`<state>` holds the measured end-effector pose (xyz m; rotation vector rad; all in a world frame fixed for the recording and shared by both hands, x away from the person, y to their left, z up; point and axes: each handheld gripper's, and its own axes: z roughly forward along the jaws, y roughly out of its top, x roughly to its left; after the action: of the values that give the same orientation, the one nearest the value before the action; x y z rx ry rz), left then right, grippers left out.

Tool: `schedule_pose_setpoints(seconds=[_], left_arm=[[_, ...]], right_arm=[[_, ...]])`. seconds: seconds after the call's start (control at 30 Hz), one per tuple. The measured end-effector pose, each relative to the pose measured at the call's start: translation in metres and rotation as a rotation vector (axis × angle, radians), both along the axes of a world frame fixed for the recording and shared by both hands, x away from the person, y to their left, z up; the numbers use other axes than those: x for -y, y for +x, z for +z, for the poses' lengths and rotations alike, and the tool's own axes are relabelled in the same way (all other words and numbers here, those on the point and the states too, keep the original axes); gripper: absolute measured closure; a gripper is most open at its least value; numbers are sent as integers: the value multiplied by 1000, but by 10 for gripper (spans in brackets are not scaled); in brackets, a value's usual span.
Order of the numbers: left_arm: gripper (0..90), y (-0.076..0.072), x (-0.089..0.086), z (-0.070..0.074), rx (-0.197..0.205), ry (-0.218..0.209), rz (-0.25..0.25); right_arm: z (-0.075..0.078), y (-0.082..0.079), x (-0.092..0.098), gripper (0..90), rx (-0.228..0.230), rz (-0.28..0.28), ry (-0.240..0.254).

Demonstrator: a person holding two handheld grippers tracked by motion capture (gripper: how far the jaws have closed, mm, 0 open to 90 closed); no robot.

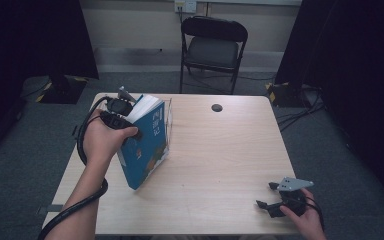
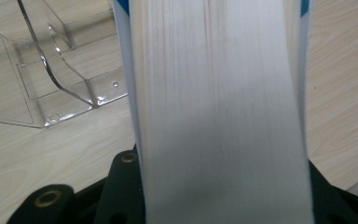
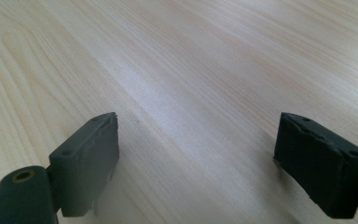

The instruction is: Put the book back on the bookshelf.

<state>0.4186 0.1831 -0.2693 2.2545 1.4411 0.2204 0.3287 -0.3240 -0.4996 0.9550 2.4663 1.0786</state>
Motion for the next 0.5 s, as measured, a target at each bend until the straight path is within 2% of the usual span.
schedule_pose_setpoints(seconds=[0.27,0.5], left_arm=[[621,5,2,3,-2,6,18],[621,11,4,4,2,-7,43]], right_arm=[[0,0,0,133,0,2,3],[0,0,0,133,0,0,-1]])
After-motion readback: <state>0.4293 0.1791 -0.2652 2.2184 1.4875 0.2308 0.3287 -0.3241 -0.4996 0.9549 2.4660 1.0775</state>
